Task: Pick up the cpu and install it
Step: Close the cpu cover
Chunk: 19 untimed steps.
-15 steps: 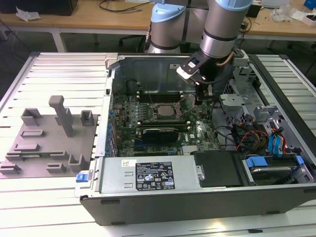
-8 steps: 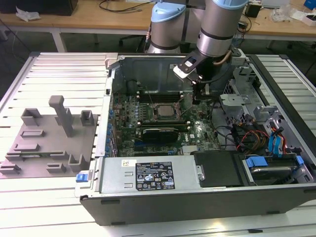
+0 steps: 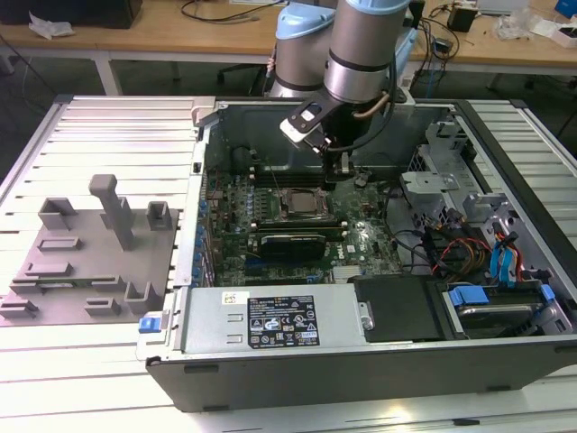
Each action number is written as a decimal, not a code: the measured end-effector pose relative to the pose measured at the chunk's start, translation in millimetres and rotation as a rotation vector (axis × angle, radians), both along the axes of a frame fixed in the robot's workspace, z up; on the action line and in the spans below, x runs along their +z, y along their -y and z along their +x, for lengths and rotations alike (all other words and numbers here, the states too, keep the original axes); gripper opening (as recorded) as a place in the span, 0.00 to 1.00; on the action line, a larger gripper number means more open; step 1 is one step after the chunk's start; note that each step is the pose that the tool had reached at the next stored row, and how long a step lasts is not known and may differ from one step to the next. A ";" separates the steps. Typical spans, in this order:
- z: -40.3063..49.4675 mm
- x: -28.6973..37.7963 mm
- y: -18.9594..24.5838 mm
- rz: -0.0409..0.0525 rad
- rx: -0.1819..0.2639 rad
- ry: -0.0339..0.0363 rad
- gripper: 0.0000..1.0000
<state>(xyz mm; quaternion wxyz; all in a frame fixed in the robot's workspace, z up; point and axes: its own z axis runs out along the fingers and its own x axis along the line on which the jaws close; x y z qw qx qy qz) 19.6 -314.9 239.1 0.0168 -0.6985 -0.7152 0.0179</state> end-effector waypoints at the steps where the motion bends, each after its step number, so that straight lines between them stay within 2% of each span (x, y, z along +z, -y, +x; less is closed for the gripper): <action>1: -0.1 0.1 0.1 -0.0002 0.000 -0.0014 0.11; 6: -2.5 -0.2 0.1 -0.0001 0.000 -0.0023 0.11; 8: -12.5 -0.9 0.1 -0.0001 0.000 -0.0008 0.11; 12: -21.3 -3.7 0.1 -0.0001 0.000 0.0012 0.11; 14: -28.0 -4.9 0.2 -0.0003 0.000 0.0059 0.11; 16: -31.0 -5.4 0.1 -0.0001 0.000 0.0090 0.11; 19: -33.5 -6.0 0.1 -0.0001 0.000 0.0100 0.11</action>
